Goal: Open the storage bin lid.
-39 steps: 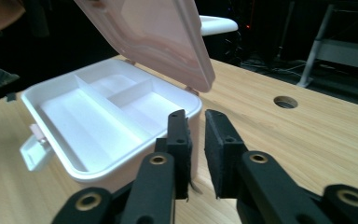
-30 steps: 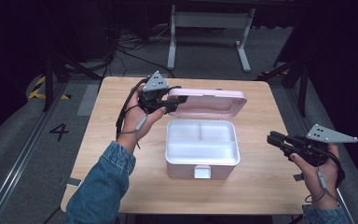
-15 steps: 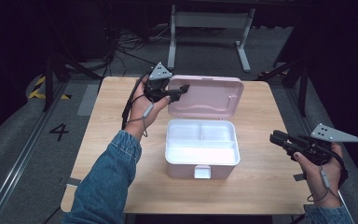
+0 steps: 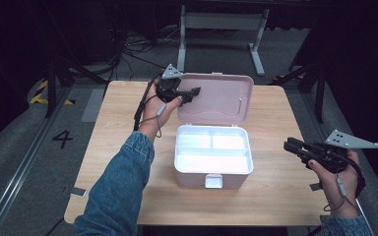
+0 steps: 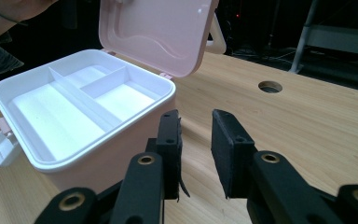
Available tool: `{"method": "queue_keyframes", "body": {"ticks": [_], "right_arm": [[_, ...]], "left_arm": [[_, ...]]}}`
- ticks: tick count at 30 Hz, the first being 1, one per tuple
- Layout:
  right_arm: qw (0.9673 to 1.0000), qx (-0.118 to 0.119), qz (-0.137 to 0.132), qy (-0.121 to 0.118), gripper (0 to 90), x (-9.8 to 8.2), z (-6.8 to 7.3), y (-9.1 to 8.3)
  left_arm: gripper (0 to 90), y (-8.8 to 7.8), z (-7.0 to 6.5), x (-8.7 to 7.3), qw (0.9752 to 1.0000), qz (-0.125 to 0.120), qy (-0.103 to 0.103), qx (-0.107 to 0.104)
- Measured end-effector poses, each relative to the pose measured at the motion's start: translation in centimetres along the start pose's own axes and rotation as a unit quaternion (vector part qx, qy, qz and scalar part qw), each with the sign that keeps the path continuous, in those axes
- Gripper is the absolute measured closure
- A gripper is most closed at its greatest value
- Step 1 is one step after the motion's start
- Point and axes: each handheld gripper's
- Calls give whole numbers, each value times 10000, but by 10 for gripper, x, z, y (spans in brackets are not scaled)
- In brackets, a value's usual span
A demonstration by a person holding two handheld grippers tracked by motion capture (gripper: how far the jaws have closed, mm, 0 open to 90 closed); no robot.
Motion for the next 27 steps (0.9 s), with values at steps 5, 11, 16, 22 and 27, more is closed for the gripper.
{"method": "queue_keyframes", "body": {"ticks": [5,11,16,22,27], "right_arm": [[10000,17,18,21,718,0,-1,1],[10000,28,55,41,717,-2,-2,3],[9999,51,82,129,702,-4,-4,4],[9998,57,138,154,702,-6,-6,8],[9997,61,165,182,698,-8,-7,9]], "left_arm": [[413,8,4,-4,9999,143,-66,-38],[405,15,11,-9,9993,251,-205,-159],[366,20,13,-11,9991,374,-154,-146],[341,28,17,-15,9983,460,-255,-250],[334,34,22,-20,9974,489,-388,-352]]}}
Point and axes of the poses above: each handheld gripper's, and its own axes: y roughly forward along the jaws, x roughly out of its top, z roughly to its left, and after that the axes turned 2 degrees about z, right-handed
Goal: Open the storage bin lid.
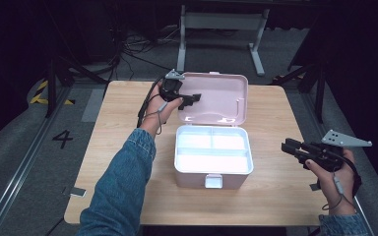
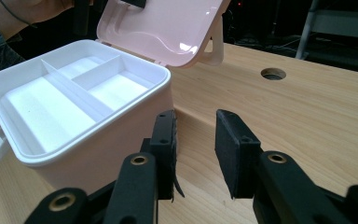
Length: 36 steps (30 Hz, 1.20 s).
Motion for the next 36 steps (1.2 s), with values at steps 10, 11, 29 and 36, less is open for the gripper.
{"method": "queue_keyframes", "body": {"ticks": [10,11,29,36], "right_arm": [[10000,8,84,46,695,-3,-3,2],[10000,3,75,43,694,-3,-3,2],[9998,-10,195,97,684,-7,-6,6],[9997,18,214,117,678,-7,-5,8]], "left_arm": [[307,9,7,-8,9995,139,-246,-105],[305,10,8,-9,9994,144,-300,-127],[272,22,19,-24,9957,583,-715,-54],[262,25,18,-25,9918,895,-900,122]]}}
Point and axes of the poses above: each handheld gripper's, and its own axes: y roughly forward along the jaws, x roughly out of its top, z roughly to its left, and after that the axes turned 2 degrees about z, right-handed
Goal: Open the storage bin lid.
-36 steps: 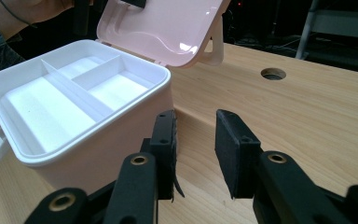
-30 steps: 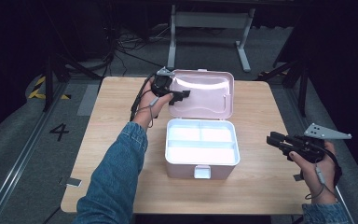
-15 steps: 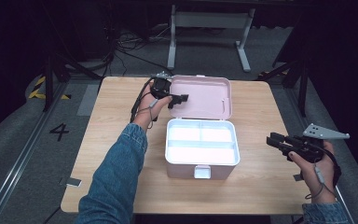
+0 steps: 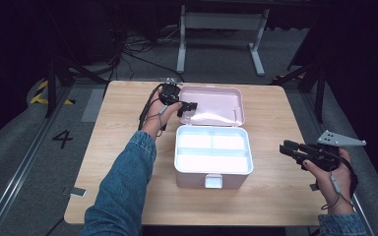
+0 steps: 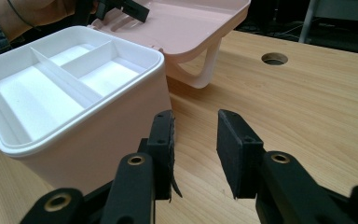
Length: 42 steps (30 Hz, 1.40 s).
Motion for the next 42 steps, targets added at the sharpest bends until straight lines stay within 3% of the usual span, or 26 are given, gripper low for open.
{"method": "queue_keyframes", "body": {"ticks": [4,9,15,25,26,32,42], "right_arm": [[10000,11,17,11,669,0,0,1],[10000,51,36,36,658,1,1,1],[9999,70,26,104,644,2,0,4],[9998,158,16,128,624,8,-4,13],[9997,180,18,132,622,9,-3,15],[9995,304,47,59,615,15,-2,25],[9990,437,94,8,607,24,-2,38]], "left_arm": [[261,0,-1,0,9995,226,-111,178],[260,-1,-1,-1,9990,294,-131,300],[266,-11,-5,0,9991,137,-85,386],[267,-39,-27,0,9989,-156,329,281],[267,-50,-36,0,9984,-261,450,239],[263,-79,-57,-5,9967,-350,723,150],[257,-124,-79,-22,9927,-456,1092,227]]}}
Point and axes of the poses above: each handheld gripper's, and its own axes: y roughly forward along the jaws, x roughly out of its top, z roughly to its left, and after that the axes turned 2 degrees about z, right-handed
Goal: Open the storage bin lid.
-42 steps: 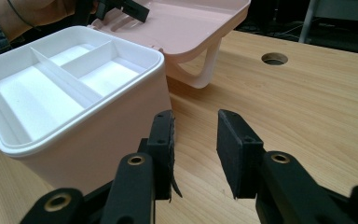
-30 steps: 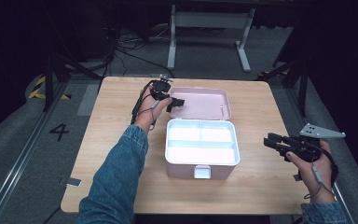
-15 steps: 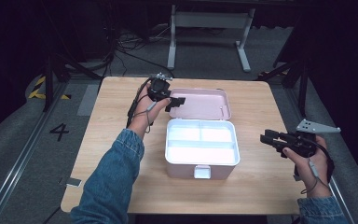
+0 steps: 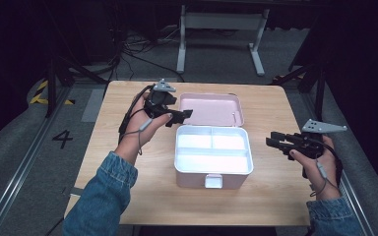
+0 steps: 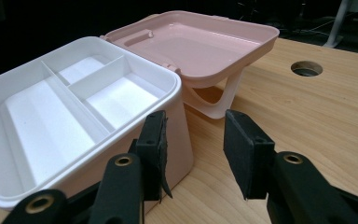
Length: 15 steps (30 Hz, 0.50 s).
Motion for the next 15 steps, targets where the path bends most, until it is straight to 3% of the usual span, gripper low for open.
{"method": "queue_keyframes", "body": {"ticks": [8,15], "right_arm": [[10000,57,81,-9,594,7,-5,10],[9994,-62,312,133,572,8,-17,13]], "left_arm": [[254,-34,-5,-17,9998,-123,61,132],[255,-62,-3,-45,9992,-243,57,296]]}}
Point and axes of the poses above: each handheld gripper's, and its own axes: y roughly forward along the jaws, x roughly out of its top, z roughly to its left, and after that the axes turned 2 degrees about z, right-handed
